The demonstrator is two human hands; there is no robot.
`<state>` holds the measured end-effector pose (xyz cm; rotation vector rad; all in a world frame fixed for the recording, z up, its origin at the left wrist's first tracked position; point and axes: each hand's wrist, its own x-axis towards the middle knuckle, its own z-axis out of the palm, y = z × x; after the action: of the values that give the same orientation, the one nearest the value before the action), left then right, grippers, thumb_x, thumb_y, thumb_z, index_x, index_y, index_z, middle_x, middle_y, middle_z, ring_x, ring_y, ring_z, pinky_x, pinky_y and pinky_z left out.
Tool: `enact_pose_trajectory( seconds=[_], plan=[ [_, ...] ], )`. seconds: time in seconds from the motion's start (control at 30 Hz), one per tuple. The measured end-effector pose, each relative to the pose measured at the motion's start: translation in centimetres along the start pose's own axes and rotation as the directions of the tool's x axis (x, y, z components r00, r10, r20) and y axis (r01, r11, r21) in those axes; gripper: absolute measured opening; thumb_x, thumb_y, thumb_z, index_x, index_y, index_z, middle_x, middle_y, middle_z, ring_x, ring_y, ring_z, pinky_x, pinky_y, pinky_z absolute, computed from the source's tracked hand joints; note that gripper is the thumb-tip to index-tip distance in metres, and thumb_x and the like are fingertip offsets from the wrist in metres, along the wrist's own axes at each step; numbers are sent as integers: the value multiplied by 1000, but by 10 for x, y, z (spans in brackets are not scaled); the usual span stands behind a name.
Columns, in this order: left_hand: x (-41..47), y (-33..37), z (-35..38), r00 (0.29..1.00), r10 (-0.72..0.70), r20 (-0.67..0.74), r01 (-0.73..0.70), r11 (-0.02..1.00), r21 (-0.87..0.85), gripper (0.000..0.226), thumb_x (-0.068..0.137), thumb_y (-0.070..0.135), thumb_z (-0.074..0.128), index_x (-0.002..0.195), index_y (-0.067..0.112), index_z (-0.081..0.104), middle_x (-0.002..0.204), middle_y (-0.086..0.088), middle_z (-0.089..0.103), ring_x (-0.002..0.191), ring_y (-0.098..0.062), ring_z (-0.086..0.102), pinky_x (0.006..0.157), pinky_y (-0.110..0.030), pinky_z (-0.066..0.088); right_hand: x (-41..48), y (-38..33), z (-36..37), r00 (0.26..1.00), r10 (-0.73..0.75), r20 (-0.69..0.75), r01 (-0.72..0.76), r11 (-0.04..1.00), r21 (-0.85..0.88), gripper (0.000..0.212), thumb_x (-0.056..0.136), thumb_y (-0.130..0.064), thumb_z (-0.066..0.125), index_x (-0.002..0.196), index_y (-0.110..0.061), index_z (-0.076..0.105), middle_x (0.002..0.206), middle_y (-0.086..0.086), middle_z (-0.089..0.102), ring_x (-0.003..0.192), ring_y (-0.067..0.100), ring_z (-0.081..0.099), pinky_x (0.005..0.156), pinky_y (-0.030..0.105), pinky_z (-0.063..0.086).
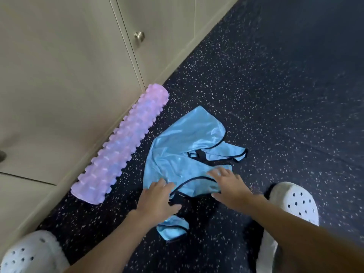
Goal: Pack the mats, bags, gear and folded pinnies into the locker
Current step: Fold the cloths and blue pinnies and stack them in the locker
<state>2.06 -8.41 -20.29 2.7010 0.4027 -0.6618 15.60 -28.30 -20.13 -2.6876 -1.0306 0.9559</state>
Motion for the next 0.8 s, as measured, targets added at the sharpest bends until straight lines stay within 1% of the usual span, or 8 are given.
enact_pose_trajectory(
  seconds=[0.13, 0.2, 0.27, 0.33, 0.43, 0.53, 0.67, 0.8],
  plan=[
    [-15, -1, 24, 1000, -10, 25, 9, 999, 49, 79, 81, 66, 63, 146, 33, 34, 151, 8, 26, 140, -18, 26, 115, -37, 29, -2, 15, 22, 996, 85, -32, -86, 996, -18, 65, 92, 3, 49, 148, -22, 28, 150, 8, 22, 134, 29, 31, 106, 40, 39],
    [-20, -1, 30, 1000, -14, 13, 13, 999, 43, 77, 84, 66, 61, 148, 33, 34, 156, 7, 20, 144, -18, 21, 117, -38, 25, -4, 18, 25, 988, 136, -75, -132, 990, 55, 35, 90, 9, 43, 117, -14, 49, 119, 9, 45, 110, 27, 47, 82, 31, 45],
    [-24, 0, 30, 1000, -17, -10, 17, 999, 31, 73, 85, 65, 61, 146, 34, 37, 155, 8, 22, 143, -17, 23, 116, -38, 24, -10, 18, 23, 984, 146, -98, -141, 989, 53, 25, 88, 9, 39, 76, -13, 40, 88, 5, 47, 85, 25, 48, 62, 32, 35],
    [-28, 1, 31, 1000, -14, -7, 14, 999, 30, 72, 83, 69, 59, 144, 35, 39, 154, 9, 22, 142, -16, 23, 116, -39, 24, -15, 18, 19, 979, 141, -145, -127, 987, 103, 30, 87, 5, 41, 66, -14, 31, 78, 5, 44, 73, 23, 42, 54, 30, 28],
    [-40, 2, 35, 998, 13, 54, -17, 997, 70, 76, 73, 80, 53, 137, 39, 46, 153, 9, 22, 144, -15, 19, 115, -45, 23, -25, 12, 2, 969, 105, -224, -57, 976, 211, 23, 89, -2, 44, 68, -11, 45, 78, 4, 48, 71, 25, 48, 58, 35, 38],
    [-56, 5, 38, 995, 95, 6, -95, 981, 168, 41, 85, 63, 57, 115, 35, 63, 134, 11, 41, 132, -13, 34, 106, -42, 24, -37, 2, -26, 960, 70, -269, -3, 970, 241, 17, 94, -9, 48, 80, -10, 58, 80, 5, 58, 73, 25, 56, 67, 42, 47],
    [-68, 15, 14, 988, 90, -125, -93, 995, -17, 19, 97, 43, 57, 94, 26, 65, 95, 12, 62, 91, -11, 56, 98, -32, 33, -57, -16, -67, 938, 68, -340, 25, 964, 263, 17, 94, -13, 50, 89, -10, 66, 82, 5, 67, 74, 24, 61, 68, 39, 50],
    [-80, 20, -54, 962, 74, -265, -127, 973, -193, 19, 94, 43, 64, 86, 26, 62, 73, 8, 62, 74, -20, 59, 69, -34, 41, -82, -46, -114, 894, 27, -447, 112, 953, 283, 19, 95, -10, 52, 88, -7, 68, 81, 2, 67, 76, 22, 61, 66, 33, 49]
  ],
)
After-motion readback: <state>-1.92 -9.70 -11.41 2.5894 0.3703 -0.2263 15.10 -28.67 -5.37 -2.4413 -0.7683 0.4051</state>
